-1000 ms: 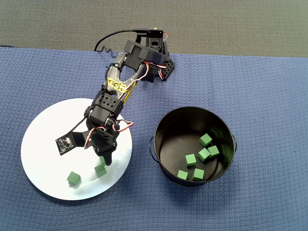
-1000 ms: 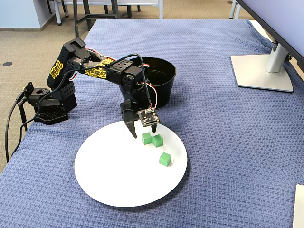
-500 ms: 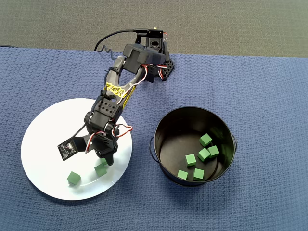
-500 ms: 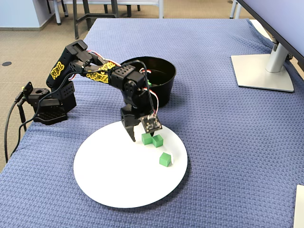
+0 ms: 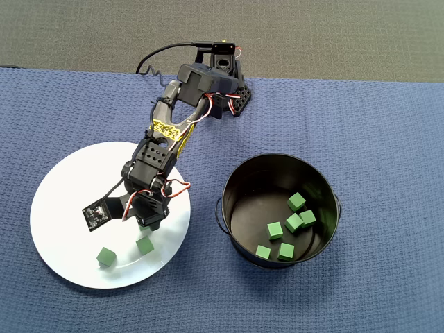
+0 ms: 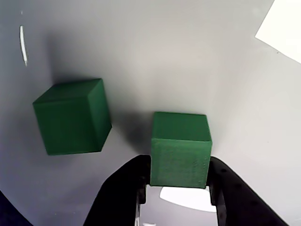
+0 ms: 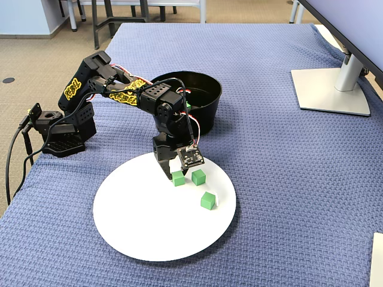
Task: Pick up the green cubes from the white plate and place them in the black recipient
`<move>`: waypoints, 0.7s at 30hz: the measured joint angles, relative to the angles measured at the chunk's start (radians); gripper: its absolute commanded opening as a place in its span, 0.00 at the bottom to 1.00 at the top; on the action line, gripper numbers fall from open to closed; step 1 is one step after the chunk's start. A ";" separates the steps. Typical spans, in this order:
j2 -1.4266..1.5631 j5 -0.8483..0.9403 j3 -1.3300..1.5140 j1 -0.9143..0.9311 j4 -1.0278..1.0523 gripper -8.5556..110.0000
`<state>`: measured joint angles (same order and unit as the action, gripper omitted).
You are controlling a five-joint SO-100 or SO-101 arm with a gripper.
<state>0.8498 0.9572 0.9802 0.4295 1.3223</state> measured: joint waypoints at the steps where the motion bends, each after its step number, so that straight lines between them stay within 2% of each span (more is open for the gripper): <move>1: 0.000 -0.005 -0.002 0.000 0.000 0.07; 8: 0.072 -0.052 0.005 0.000 0.063 0.07; 16: 0.552 -0.127 0.299 -0.014 0.095 0.07; 21: 0.845 -0.225 0.373 -0.150 0.170 0.07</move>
<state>1.6950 0.7317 1.3530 0.2792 1.4926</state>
